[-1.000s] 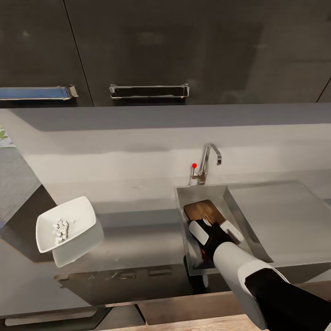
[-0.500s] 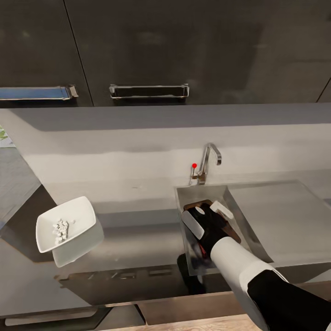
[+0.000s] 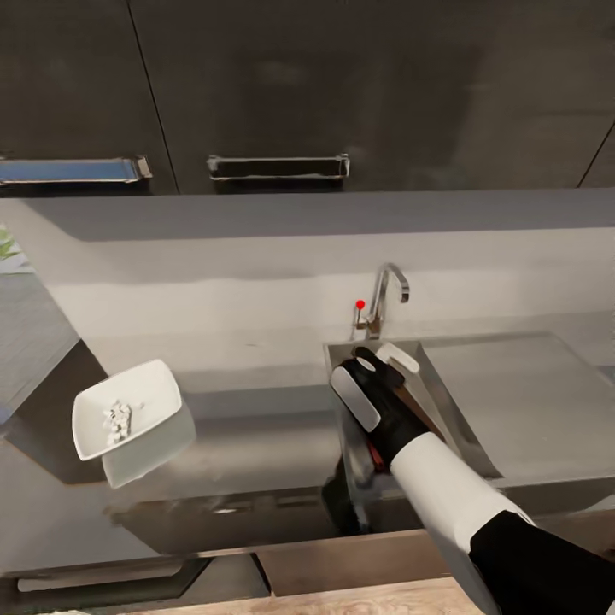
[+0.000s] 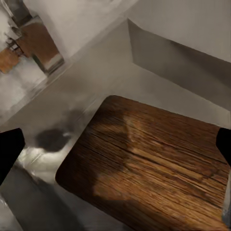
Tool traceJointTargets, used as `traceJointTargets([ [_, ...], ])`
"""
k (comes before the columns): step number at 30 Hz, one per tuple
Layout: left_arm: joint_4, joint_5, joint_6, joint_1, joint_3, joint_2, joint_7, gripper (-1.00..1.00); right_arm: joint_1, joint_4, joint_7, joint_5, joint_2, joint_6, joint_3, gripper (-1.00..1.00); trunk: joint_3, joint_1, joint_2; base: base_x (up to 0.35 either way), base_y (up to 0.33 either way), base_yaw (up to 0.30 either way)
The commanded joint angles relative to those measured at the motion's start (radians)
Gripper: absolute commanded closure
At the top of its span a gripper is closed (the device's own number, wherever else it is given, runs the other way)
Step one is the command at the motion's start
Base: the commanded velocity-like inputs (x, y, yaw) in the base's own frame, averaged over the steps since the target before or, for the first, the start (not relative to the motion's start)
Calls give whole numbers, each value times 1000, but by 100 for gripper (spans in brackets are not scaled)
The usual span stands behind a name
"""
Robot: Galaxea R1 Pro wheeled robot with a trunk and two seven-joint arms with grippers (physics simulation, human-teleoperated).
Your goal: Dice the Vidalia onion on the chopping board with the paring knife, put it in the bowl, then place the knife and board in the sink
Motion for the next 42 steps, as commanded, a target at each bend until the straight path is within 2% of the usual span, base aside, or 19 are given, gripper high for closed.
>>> traceJointTargets([
  [1,-2,9,-1,0,-8,1,5,-100,0,-22,15,-4,0,20,2,-100,-2,0,-2,-293,0,0],
  [7,-2,9,-1,0,-7,2,5,-100,17,-88,106,-4,-10,78,2,-100,-2,0,-2,-326,0,0],
  [11,-2,9,-1,0,-7,1,5,-100,22,-114,121,-4,-12,86,10,-100,-2,0,-2,-342,0,0],
  [16,-2,9,-1,0,-8,1,5,-100,38,-168,125,-4,-16,88,68,-100,-2,0,-2,-344,0,0],
  [23,-2,9,-1,0,-8,2,5,-100,54,-264,125,-4,-50,95,130,-100,-2,0,-2,-345,0,0],
  [27,-2,9,-1,0,-8,1,5,-100,72,-291,125,-4,-59,97,153,-100,-2,0,-2,-345,0,0],
  [42,-1,9,0,0,-7,1,5,-100,89,-309,125,-3,-79,96,158,-100,-2,0,-2,-345,0,0],
])
